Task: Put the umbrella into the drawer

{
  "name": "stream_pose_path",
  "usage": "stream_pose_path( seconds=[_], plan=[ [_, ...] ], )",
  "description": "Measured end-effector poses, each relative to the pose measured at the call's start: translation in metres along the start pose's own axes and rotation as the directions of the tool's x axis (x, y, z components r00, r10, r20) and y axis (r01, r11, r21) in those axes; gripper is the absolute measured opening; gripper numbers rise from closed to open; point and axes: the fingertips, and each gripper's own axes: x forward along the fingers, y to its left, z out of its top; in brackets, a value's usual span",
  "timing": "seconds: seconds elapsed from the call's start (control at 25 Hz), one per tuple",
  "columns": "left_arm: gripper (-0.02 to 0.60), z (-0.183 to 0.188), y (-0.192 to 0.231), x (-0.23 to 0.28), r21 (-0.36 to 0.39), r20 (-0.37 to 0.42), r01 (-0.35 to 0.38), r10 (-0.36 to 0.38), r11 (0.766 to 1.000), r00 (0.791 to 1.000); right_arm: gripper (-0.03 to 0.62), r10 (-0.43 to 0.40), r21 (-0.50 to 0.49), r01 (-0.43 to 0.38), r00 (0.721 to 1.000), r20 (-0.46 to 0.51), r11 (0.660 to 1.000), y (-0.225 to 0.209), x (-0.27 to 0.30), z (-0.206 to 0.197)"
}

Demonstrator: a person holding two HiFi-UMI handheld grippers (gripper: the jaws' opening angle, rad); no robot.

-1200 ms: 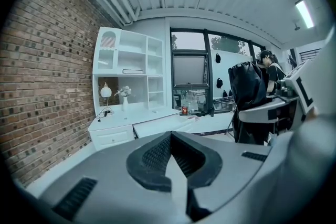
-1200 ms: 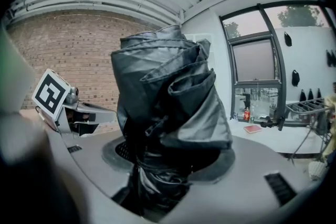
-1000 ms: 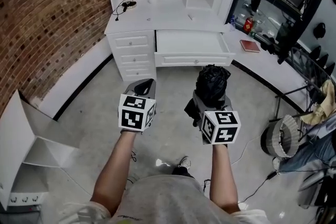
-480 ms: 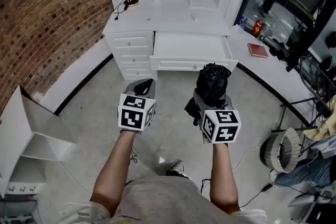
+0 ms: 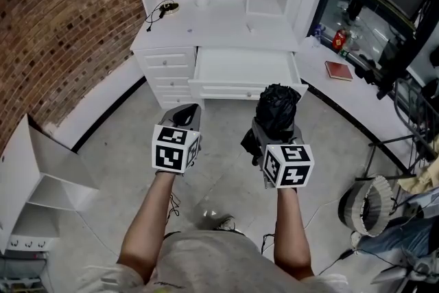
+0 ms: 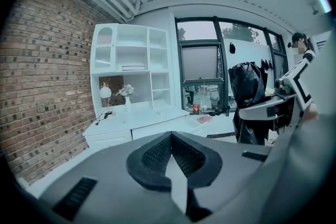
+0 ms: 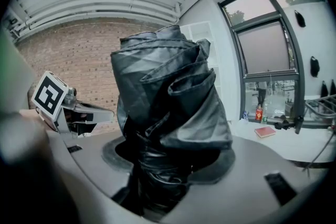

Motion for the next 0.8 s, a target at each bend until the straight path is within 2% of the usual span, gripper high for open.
stream_pose_path(
  seconds=[0.28, 0.44, 0.8],
  plan=[
    [-0.005, 0.000, -0.017, 0.014, 0.005, -0.014, -0.018, 0.018, 1.000, 1.000, 0.251, 0.011, -0.001, -0.011, 1.000, 0.005, 1.000, -0.026, 0.000, 0.001],
    [-0.005, -0.002, -0.017, 0.020, -0.017, -0.023, -0.028, 0.028, 0.999, 0.999, 0.252, 0.018, -0.008, -0.018, 1.000, 0.004, 1.000, -0.032, 0.002, 0.001],
    [-0.005, 0.006, -0.010, 0.040, -0.017, -0.002, -0.047, 0.047, 0.999, 0.999, 0.252, 0.030, -0.026, -0.029, 0.999, 0.017, 0.999, -0.045, 0.020, 0.006]
  ],
)
